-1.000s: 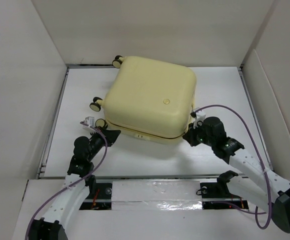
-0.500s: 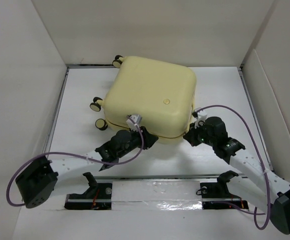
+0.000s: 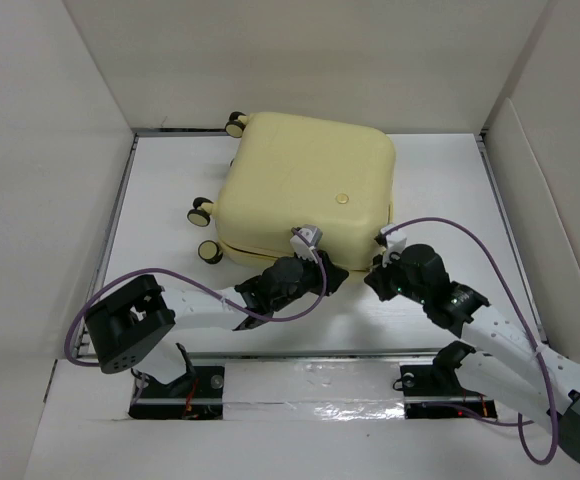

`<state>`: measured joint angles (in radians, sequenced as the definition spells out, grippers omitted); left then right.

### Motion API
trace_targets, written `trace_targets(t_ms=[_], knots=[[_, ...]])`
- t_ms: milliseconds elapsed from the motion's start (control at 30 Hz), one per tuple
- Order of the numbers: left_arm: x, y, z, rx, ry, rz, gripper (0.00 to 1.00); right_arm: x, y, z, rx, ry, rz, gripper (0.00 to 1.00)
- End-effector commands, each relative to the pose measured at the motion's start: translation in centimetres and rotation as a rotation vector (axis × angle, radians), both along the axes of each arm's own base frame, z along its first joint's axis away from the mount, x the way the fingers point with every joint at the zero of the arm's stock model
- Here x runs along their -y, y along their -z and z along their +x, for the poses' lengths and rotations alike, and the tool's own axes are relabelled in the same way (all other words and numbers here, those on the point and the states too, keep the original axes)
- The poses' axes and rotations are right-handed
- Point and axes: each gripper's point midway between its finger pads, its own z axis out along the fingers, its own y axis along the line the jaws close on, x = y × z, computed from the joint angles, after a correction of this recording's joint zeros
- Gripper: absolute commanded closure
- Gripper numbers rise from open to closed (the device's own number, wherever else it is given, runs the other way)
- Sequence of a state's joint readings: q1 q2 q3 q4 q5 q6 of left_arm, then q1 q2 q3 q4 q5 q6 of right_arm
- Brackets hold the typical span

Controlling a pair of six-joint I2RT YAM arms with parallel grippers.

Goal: Pack the luggage

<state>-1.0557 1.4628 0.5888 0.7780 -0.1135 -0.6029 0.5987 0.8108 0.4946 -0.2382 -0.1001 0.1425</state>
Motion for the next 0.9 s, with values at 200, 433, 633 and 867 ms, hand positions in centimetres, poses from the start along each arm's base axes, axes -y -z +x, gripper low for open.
trace_targets(t_ms=[200, 433, 633, 867], knots=[[0.5, -2.0, 4.8, 0.049, -0.172, -0.066, 0.79, -7.4, -8.7, -5.8, 0.134, -0.283, 0.166, 1.00], [1.8, -3.3, 3.7, 0.044, -0.101, -0.108, 0.72, -11.0, -7.4, -2.3, 0.126, -0.133, 0.364, 1.00], [-4.7, -3.4, 2.8, 0.018, -0.171, -0.092, 0.30, -9.4, -7.2, -0.1, 0.193, -0.003, 0.337, 1.00], [-18.2, -4.5, 4.4, -0.067, -0.547, -0.101, 0.16, -8.4, -6.3, 0.7, 0.180, -0.012, 0.307, 1.00]])
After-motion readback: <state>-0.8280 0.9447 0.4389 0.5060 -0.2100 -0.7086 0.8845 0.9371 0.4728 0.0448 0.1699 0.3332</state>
